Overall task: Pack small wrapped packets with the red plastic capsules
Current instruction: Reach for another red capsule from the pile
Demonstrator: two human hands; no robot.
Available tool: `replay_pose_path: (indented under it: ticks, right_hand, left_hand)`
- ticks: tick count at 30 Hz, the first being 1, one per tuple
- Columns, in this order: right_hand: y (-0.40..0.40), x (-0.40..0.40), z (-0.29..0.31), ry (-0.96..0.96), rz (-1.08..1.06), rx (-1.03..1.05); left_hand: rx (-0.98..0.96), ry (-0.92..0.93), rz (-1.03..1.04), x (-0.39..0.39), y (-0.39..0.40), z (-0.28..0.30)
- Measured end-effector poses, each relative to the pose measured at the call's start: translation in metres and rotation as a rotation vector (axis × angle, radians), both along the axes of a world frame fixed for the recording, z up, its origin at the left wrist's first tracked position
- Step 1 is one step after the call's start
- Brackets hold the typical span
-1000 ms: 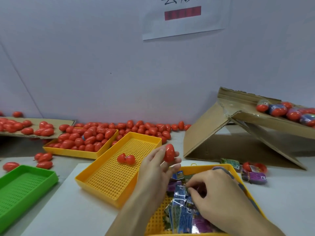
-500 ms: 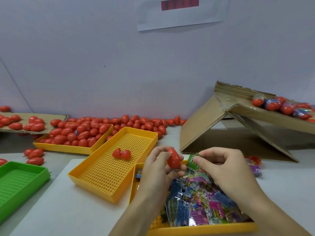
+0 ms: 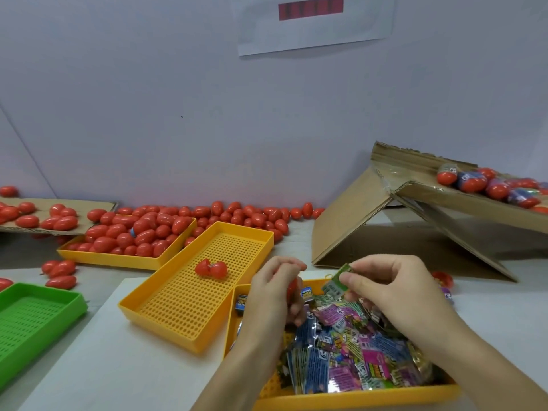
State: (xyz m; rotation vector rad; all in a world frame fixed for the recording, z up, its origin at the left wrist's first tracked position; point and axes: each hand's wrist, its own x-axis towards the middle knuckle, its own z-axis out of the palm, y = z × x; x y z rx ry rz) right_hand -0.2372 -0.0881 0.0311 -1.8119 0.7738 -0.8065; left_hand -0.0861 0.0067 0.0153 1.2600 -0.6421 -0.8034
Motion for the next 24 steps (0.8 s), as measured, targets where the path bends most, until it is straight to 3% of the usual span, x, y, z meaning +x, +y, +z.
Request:
replay_pose_path:
  ticks: [5, 10, 18, 24]
  right_hand:
    - [0.002, 0.003, -0.004, -0.134, 0.006, 0.152]
    - [0.004, 0.007, -0.007, -0.124, 0.029, 0.153]
    - [0.002, 0.005, -0.007, -0.174, -0.139, 0.11]
    - [0.0, 0.004, -0.008, -0.174, -0.201, 0.088]
  left_hand:
    - [0.081, -0.308, -0.085, -0.01, 0.006, 0.004]
    - [0.089, -0.364, -0.027, -0.011, 0.005, 0.005]
    - [0.153, -0.423, 0.03, -0.008, 0.004, 0.004]
    - [0.253, -0.754, 0.016, -0.014, 0.003, 0.001]
